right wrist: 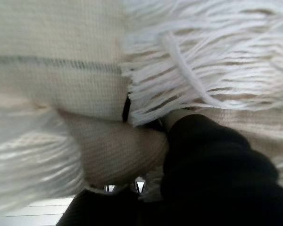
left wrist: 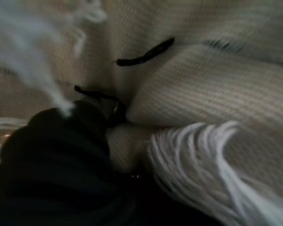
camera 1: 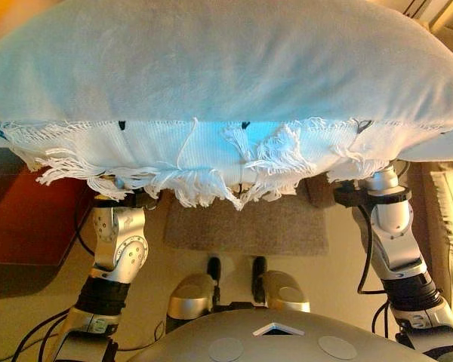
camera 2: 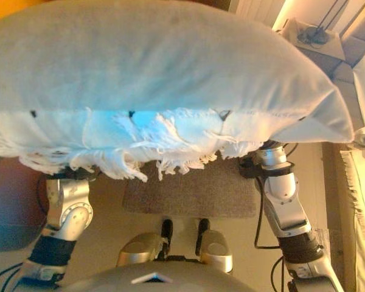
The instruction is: Pick up the cushion and take it to the sofa
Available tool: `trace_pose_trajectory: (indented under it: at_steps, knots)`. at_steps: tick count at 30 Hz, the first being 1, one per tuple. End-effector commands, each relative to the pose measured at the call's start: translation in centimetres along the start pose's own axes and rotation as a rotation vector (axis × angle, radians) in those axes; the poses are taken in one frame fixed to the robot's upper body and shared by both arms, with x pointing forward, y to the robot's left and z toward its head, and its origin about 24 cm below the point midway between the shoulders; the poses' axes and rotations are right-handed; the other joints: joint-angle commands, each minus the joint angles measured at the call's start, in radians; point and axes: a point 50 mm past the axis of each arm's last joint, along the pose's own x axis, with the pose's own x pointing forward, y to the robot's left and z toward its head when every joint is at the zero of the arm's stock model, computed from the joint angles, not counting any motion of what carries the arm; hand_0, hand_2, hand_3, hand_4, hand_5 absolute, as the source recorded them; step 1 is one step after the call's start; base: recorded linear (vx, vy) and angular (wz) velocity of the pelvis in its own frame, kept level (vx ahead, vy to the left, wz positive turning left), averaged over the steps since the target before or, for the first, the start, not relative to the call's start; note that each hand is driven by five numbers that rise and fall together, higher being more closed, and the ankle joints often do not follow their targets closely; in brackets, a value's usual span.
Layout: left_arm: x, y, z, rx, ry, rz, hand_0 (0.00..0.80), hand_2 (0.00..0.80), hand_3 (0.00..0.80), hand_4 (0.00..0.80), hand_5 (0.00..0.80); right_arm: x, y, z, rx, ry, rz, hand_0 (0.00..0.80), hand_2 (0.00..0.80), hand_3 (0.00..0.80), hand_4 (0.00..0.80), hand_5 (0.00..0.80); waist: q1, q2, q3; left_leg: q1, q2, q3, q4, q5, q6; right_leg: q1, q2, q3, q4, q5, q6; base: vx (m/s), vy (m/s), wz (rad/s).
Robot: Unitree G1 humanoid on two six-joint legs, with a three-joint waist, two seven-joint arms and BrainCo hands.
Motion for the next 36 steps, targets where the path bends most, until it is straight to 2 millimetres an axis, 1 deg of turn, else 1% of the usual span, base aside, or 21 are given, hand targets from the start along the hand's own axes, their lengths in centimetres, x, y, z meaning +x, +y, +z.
trace_pose_trajectory:
  at_steps: [1,3,7,9,10,11,12,13,14,15,17,18,19,21,22,24,26,27,30,34,36]
  knots:
    - [1.3,-5.5,0.8,-0.057,-0.097,-0.301,0.800,0.800,0.800,0.800,0.800,1.5,1.0,2.5,0.027,-0.165,0.080,0.800,0.800,0.800,0.800,0.800,-0.007,0.015,-0.076,0.060,0.061,-0.007,0.018,-0.152,-0.054,-0.015,0.019,0.005,0.002,0.080,0.015,0.270,-0.130,0.44]
    - [1.3,-5.0,1.0,-0.042,-0.105,-0.274,0.800,0.800,0.800,0.800,0.800,1.5,0.9,2.6,0.031,-0.164,0.101,0.800,0.800,0.800,0.800,0.800,-0.003,0.010,-0.082,0.062,0.070,0.008,0.028,-0.168,-0.055,0.003,0.015,-0.043,0.008,0.047,0.015,0.233,-0.152,0.33]
    - [1.3,-4.4,0.8,-0.029,-0.094,-0.214,0.800,0.800,0.800,0.800,0.800,1.7,0.8,2.3,0.023,-0.140,0.113,0.800,0.800,0.800,0.800,0.800,-0.007,0.005,-0.097,0.072,0.093,0.027,0.057,-0.175,-0.070,0.044,0.031,-0.036,-0.017,0.033,-0.006,0.236,-0.160,-0.02]
    - [1.1,-4.3,0.8,-0.012,-0.097,-0.191,0.800,0.800,0.800,0.800,0.800,2.0,0.8,2.3,0.022,-0.130,0.127,0.800,0.800,0.800,0.800,0.800,-0.010,0.004,-0.106,0.064,0.122,0.046,0.146,-0.141,-0.100,0.060,0.047,-0.047,-0.018,0.015,-0.033,0.233,-0.176,-0.12]
    - [0.9,-4.1,0.9,-0.001,-0.107,-0.174,0.800,0.800,0.800,0.800,0.800,1.9,0.7,2.3,0.021,-0.123,0.143,0.800,0.800,0.800,0.800,0.800,-0.012,0.002,-0.103,0.030,0.140,0.048,0.258,-0.077,-0.123,0.071,0.060,-0.039,-0.019,0.005,-0.055,0.158,-0.163,-0.12]
    - [0.7,-3.9,1.1,0.008,-0.118,-0.162,0.800,0.800,0.800,0.800,0.800,1.8,0.7,2.2,0.023,-0.115,0.153,0.800,0.800,0.800,0.800,0.800,-0.010,-0.002,-0.096,-0.016,0.146,0.044,0.356,-0.037,-0.131,0.082,0.065,-0.038,-0.019,0.001,-0.070,0.147,-0.175,-0.10]
    - [0.6,-3.8,1.2,0.008,-0.123,-0.152,0.800,0.800,0.800,0.800,0.800,1.5,0.6,2.0,0.022,-0.103,0.155,0.800,0.800,0.800,0.800,0.800,-0.004,-0.008,-0.087,-0.080,0.142,0.041,0.453,-0.016,-0.129,0.094,0.066,-0.042,-0.018,0.000,-0.083,0.098,-0.122,-0.07]
    - [0.6,-3.8,1.1,0.008,-0.121,-0.147,0.800,0.800,0.800,0.800,0.800,1.4,0.6,1.8,0.021,-0.095,0.154,0.800,0.800,0.800,0.800,0.800,-0.002,-0.009,-0.084,-0.109,0.139,0.039,0.485,-0.010,-0.127,0.099,0.066,-0.044,-0.018,0.000,-0.088,0.102,-0.076,-0.08]
    - [0.5,-3.7,1.0,0.010,-0.114,-0.137,0.800,0.800,0.800,0.800,0.800,1.1,0.7,1.5,0.015,-0.087,0.147,0.800,0.800,0.800,0.800,0.800,0.007,-0.010,-0.068,-0.141,0.140,0.060,0.427,-0.007,-0.129,0.121,0.068,-0.059,-0.022,-0.009,-0.085,0.126,0.001,0.02]
    - [0.4,-3.7,0.8,0.011,-0.106,-0.128,0.800,0.800,0.800,0.800,0.800,1.0,0.8,1.4,0.013,-0.082,0.146,0.800,0.800,0.800,0.800,0.800,0.014,-0.006,-0.058,-0.139,0.132,0.066,0.338,-0.010,-0.133,0.137,0.068,-0.068,-0.030,-0.014,-0.075,0.154,0.059,0.01]
    - [0.4,-3.8,0.4,0.015,-0.083,-0.111,0.800,0.800,0.800,0.800,0.800,0.8,1.0,1.1,0.003,-0.071,0.142,0.800,0.800,0.800,0.800,0.800,0.025,0.009,-0.042,-0.143,0.111,0.053,0.214,0.029,-0.144,0.165,0.069,-0.081,-0.040,-0.025,-0.065,0.133,0.108,0.11]
    - [0.6,-3.6,0.0,0.014,-0.067,-0.097,0.800,0.800,0.800,0.800,0.800,0.9,1.1,0.9,0.003,-0.061,0.138,0.800,0.800,0.800,0.800,0.800,0.029,0.011,-0.037,-0.169,0.094,0.033,0.213,0.040,-0.141,0.169,0.067,-0.077,-0.040,-0.030,-0.064,0.103,0.118,0.08]
    - [0.7,-3.4,-0.4,0.020,-0.050,-0.083,0.800,0.800,0.800,0.800,0.800,1.1,1.2,0.6,0.010,-0.043,0.131,0.800,0.800,0.800,0.800,0.800,0.030,0.005,-0.039,-0.149,0.074,0.012,0.194,-0.009,-0.123,0.165,0.055,-0.068,-0.049,-0.026,-0.057,0.126,0.152,-0.05]
    - [1.1,-3.3,-1.3,0.048,0.014,-0.060,0.800,0.800,0.800,0.800,0.800,1.1,0.4,-1.0,0.039,0.046,0.075,0.800,0.800,0.800,0.800,0.800,0.024,0.016,-0.057,-0.060,0.081,0.017,0.061,-0.043,-0.112,0.168,0.048,-0.097,-0.048,-0.030,-0.050,0.183,0.164,-0.14]
    - [1.1,-3.3,-1.6,0.058,0.032,-0.054,0.800,0.800,0.800,0.800,0.800,0.9,0.2,-1.3,0.046,0.071,0.065,0.800,0.800,0.800,0.800,0.800,0.023,0.017,-0.061,-0.046,0.083,0.016,0.046,-0.044,-0.113,0.170,0.048,-0.100,-0.050,-0.030,-0.050,0.221,0.118,-0.07]
    - [0.5,-3.1,-3.2,0.100,0.130,-0.024,0.800,0.800,0.800,0.800,0.800,-0.2,0.0,-2.9,0.077,0.185,0.030,0.800,0.800,0.800,0.800,0.800,0.016,0.019,-0.086,0.002,0.090,0.025,0.000,-0.054,-0.109,0.179,0.049,-0.102,-0.056,-0.035,-0.046,0.244,0.091,-0.01]
    - [0.1,-2.8,-3.7,0.116,0.160,-0.006,0.800,0.800,0.800,0.800,0.800,-0.7,0.1,-3.4,0.095,0.226,0.023,0.800,0.800,0.800,0.800,0.800,0.012,0.019,-0.092,0.013,0.092,0.030,-0.007,-0.058,-0.107,0.179,0.048,-0.100,-0.055,-0.037,-0.045,0.168,0.066,0.02]
    - [-0.5,-2.2,-4.6,0.125,0.225,0.019,0.800,0.800,0.800,0.800,0.800,-1.6,0.3,-4.4,0.116,0.293,0.001,0.800,0.800,0.800,0.800,0.800,0.009,0.020,-0.097,0.020,0.094,0.039,-0.010,-0.065,-0.105,0.177,0.043,-0.100,-0.051,-0.039,-0.042,0.178,0.085,0.07]
    - [-1.6,-1.2,-5.9,0.179,0.317,0.039,0.800,0.800,0.800,0.800,0.800,-2.9,0.6,-6.1,0.143,0.377,-0.042,0.800,0.800,0.800,0.800,0.800,0.011,0.020,-0.087,0.012,0.091,0.053,-0.008,-0.075,-0.094,0.155,0.028,-0.103,-0.039,-0.037,-0.030,0.109,0.072,0.04]
    - [-1.3,-0.5,-7.2,0.225,0.374,0.045,0.800,0.800,0.800,0.800,0.800,-3.0,1.1,-7.7,0.142,0.420,-0.050,0.800,0.800,0.800,0.800,0.800,0.010,0.023,-0.050,-0.009,0.091,0.064,-0.012,-0.077,-0.081,0.107,0.018,-0.092,-0.021,-0.027,-0.016,0.014,0.057,-0.04]
    - [0.2,-0.7,-7.8,0.248,0.356,0.042,0.800,0.800,0.800,0.800,0.800,-1.7,1.4,-8.8,0.141,0.422,-0.057,0.800,0.800,0.800,0.800,0.800,0.012,0.025,-0.022,-0.042,0.092,0.068,-0.003,-0.077,-0.078,0.068,0.019,-0.088,-0.004,-0.030,-0.017,-0.135,0.018,-0.09]
